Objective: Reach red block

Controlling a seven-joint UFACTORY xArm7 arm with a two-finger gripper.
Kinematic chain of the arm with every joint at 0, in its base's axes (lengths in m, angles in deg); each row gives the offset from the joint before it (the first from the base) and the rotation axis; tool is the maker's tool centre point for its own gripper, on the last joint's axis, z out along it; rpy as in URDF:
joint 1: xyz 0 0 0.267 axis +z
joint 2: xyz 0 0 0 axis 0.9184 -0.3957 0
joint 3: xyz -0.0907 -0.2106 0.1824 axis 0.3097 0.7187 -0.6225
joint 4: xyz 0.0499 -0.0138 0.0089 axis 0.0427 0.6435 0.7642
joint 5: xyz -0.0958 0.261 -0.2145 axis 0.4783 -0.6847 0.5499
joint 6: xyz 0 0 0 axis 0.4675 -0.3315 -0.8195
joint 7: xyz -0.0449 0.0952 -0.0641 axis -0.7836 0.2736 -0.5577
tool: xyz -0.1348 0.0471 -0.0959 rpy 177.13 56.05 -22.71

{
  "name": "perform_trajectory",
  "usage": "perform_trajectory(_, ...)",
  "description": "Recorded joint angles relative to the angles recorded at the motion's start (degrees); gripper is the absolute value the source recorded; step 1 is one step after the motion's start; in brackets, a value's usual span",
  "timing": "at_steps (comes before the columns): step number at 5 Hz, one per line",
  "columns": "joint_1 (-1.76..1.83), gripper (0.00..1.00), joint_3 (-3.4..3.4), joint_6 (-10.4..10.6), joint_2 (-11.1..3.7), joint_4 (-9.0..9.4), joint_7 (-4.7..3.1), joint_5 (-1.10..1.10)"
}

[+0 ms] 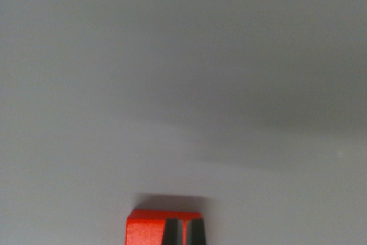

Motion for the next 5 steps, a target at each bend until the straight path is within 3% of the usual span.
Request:
perform_trajectory(1, 0.00, 0.00, 0.00, 0.0, 0.00, 0.00, 0.00, 0.00)
perform_trajectory(2, 0.22, 0.00, -0.19, 2.0, -0.41, 1.75, 0.27, -0.05)
perform_trajectory(5, 0.43, 0.00, -0.36, 3.9, -0.79, 3.33, 0.52, -0.09)
